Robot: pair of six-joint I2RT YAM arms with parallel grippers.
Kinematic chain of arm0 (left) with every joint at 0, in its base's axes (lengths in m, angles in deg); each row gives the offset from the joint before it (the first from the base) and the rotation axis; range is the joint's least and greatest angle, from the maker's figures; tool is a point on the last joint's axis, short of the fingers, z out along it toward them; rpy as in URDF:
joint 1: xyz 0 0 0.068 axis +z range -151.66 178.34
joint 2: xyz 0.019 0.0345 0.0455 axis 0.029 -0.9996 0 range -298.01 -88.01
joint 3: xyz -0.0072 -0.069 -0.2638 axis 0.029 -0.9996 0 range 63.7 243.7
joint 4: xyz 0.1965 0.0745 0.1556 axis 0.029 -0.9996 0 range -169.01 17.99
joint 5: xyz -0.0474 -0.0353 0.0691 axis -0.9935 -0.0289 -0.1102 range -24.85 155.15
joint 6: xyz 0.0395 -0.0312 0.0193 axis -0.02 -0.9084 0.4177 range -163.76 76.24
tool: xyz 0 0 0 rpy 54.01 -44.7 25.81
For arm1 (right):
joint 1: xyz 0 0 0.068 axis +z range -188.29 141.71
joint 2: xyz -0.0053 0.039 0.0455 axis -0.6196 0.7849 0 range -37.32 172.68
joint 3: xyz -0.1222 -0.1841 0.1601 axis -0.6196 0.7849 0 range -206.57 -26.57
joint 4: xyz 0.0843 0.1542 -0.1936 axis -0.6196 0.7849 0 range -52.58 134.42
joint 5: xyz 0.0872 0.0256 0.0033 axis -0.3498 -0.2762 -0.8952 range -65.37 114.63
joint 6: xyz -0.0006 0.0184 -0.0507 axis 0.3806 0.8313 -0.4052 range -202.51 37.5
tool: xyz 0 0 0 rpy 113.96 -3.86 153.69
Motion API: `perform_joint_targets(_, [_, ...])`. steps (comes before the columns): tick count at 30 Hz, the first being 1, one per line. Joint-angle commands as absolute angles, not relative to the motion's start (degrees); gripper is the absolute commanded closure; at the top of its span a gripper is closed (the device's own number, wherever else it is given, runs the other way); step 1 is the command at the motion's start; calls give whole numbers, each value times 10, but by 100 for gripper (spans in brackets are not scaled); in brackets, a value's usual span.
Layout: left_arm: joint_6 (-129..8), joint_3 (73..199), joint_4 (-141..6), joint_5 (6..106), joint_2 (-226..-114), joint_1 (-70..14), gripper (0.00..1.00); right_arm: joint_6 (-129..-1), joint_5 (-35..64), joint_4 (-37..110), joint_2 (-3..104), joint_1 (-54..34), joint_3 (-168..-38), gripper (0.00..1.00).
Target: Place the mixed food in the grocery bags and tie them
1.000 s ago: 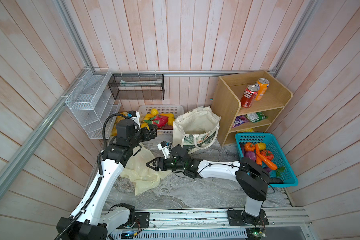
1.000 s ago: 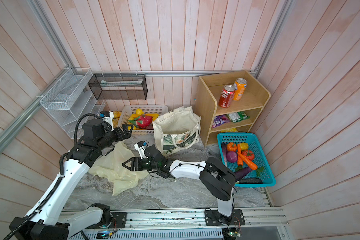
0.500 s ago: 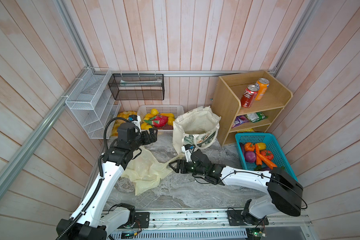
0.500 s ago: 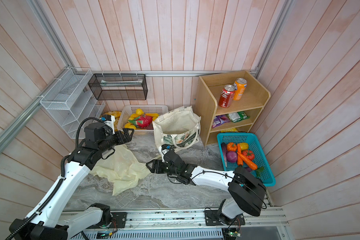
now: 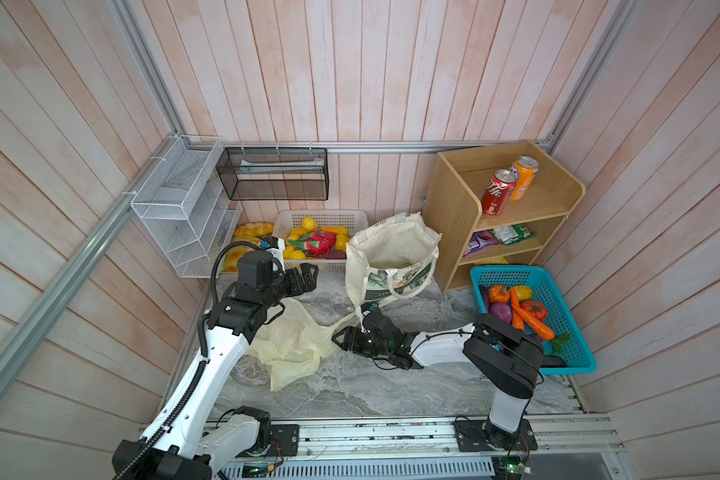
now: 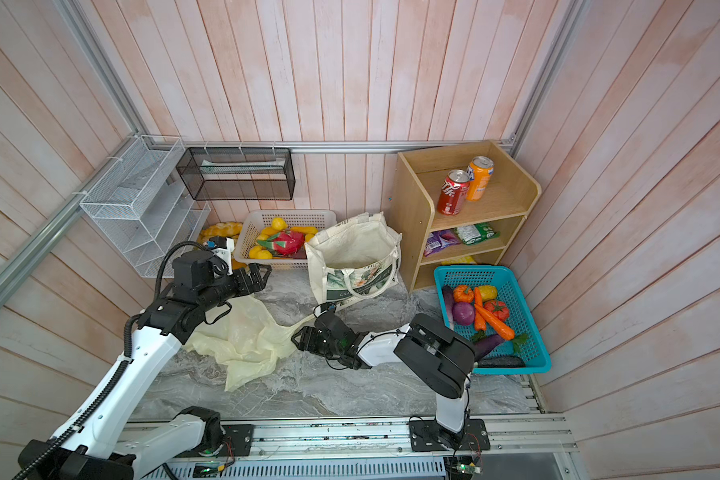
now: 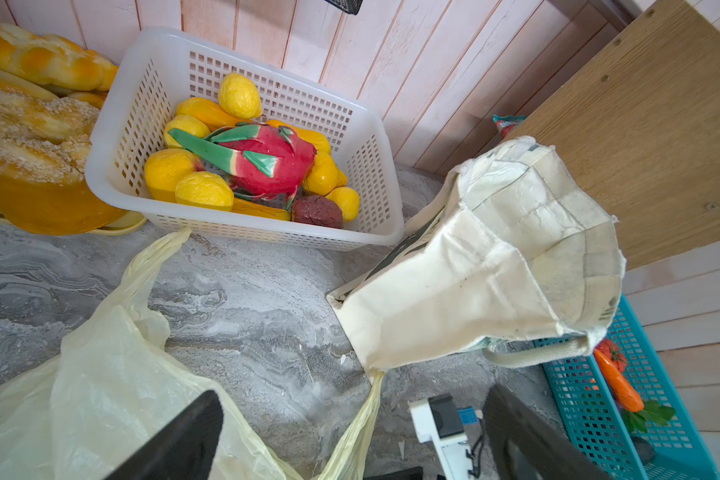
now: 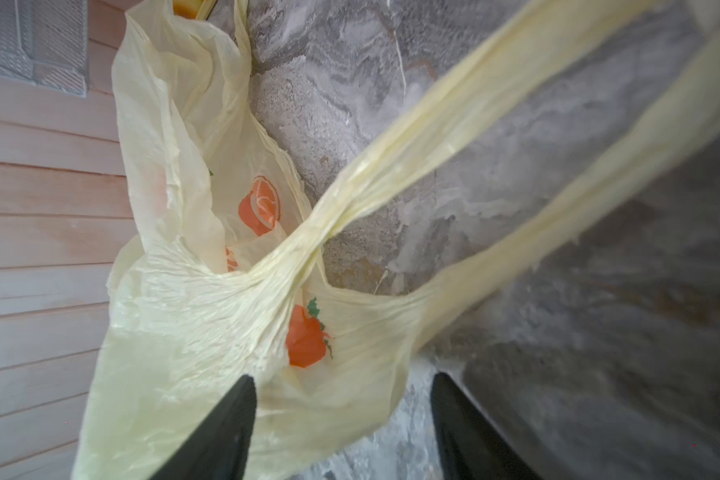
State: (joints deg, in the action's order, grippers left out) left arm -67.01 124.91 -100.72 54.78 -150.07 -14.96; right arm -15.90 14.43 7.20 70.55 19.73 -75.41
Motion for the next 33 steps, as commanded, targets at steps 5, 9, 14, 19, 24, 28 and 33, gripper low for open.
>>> perform_joint_targets(5, [-671,1255,-1000,529,-1488,-152,0,-113,111,2,761,228,-836,100])
perform_joint_targets(9, [-671,1264,-1001,524,-1486,-152,0,-120,104,32,817,259,-942,100])
perform_joint_targets(14, [-674,1268,-1004,526,-1487,-153,0,-152,58,98,895,253,-1076,75])
perform_joint_targets(19, [-674,1273,-1005,521,-1489,-153,0,-227,64,160,811,250,-1018,28])
perform_joint_targets(24, [-674,1302,-999,507,-1520,-154,0,-290,107,226,645,248,-893,26])
perform_joint_targets(28, [-659,1364,-1005,524,-1579,-184,0,-323,180,311,504,248,-827,26])
perform_joint_targets(33, [-595,1529,-1071,592,-1726,-246,0,-323,321,413,313,211,-774,26])
